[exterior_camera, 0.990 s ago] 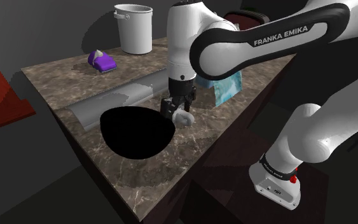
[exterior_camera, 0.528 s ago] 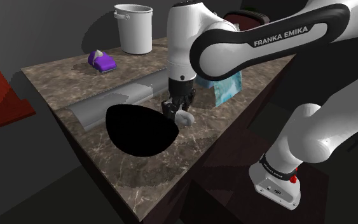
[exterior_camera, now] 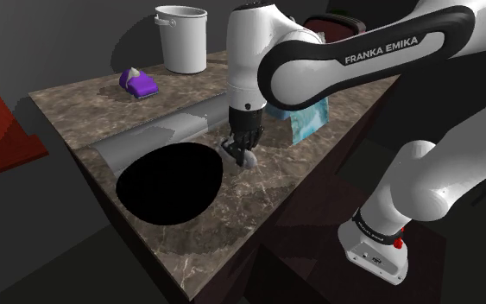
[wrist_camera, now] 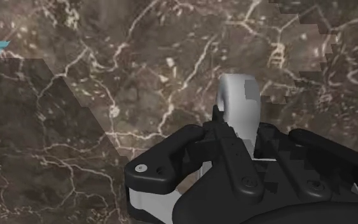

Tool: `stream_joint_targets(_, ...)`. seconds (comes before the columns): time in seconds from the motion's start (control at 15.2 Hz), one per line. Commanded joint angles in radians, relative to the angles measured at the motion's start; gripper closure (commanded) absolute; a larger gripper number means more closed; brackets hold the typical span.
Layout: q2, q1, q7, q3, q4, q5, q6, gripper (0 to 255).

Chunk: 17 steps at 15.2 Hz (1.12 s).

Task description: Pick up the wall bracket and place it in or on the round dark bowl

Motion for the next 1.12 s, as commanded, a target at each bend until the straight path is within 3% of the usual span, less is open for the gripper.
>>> stream_joint_targets(0.0, 0.002, 0.0, 0.0, 0.0, 0.0, -0.001, 0.002, 255)
stream_joint_targets(1.06, -0.034, -0.006, -0.001, -0.025, 0.184, -0.006, -0.217, 255)
